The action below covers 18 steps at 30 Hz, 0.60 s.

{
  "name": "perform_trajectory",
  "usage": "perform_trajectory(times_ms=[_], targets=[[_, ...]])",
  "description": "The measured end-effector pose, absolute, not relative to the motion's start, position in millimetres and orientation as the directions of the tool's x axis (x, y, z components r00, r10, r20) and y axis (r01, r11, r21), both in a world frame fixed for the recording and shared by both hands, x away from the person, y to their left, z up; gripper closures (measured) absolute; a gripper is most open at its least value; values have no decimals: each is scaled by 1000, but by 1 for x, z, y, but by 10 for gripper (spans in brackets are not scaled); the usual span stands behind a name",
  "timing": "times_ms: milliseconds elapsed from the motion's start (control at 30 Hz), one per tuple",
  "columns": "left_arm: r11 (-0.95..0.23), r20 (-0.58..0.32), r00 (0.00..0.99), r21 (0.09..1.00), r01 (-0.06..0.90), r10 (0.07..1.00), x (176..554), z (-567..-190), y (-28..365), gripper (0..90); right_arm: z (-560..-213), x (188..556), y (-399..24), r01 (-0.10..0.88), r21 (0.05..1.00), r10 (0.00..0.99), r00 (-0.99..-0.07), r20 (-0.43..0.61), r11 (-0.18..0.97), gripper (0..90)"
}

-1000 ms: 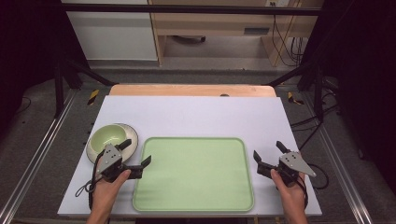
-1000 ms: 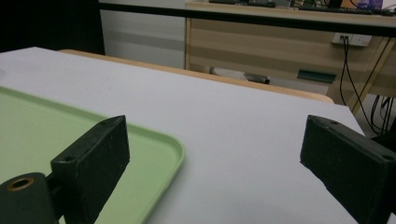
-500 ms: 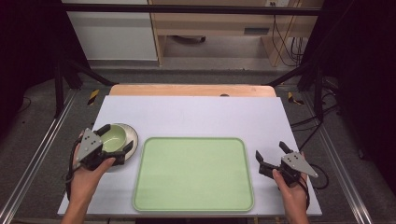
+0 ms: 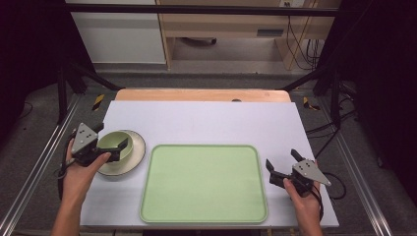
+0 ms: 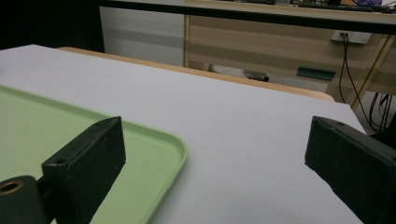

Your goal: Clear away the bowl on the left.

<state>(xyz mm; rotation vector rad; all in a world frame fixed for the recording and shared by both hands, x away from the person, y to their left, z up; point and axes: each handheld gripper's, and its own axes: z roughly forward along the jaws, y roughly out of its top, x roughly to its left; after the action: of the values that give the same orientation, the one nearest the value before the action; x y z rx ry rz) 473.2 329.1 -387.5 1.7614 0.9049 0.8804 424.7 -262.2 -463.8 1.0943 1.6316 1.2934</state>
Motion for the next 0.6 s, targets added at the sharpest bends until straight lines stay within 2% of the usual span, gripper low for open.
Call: perform_trajectory(times_ms=[100, 200, 300, 433, 500, 600], targets=[[-236, 128, 424, 948, 214, 896, 475, -395, 347, 37, -462, 423, -259, 154, 982, 935, -352, -48, 108, 32], [-207, 102, 365, 943, 262, 926, 476, -402, 360, 106, -462, 422, -257, 150, 981, 928, -366, -63, 125, 32], [-189, 87, 342, 942, 278, 936, 476, -408, 370, 105, -463, 424, -258, 151, 980, 929, -364, -66, 129, 33], [-191, 88, 324, 934, 302, 942, 477, -413, 378, 131, -465, 426, -259, 161, 978, 932, -357, -69, 134, 36], [-213, 105, 321, 923, 322, 941, 478, -417, 378, 200, -464, 425, -259, 163, 978, 933, -353, -68, 133, 36], [-217, 106, 313, 913, 346, 944, 479, -421, 377, 218, -464, 424, -258, 165, 977, 933, -354, -68, 134, 37]])
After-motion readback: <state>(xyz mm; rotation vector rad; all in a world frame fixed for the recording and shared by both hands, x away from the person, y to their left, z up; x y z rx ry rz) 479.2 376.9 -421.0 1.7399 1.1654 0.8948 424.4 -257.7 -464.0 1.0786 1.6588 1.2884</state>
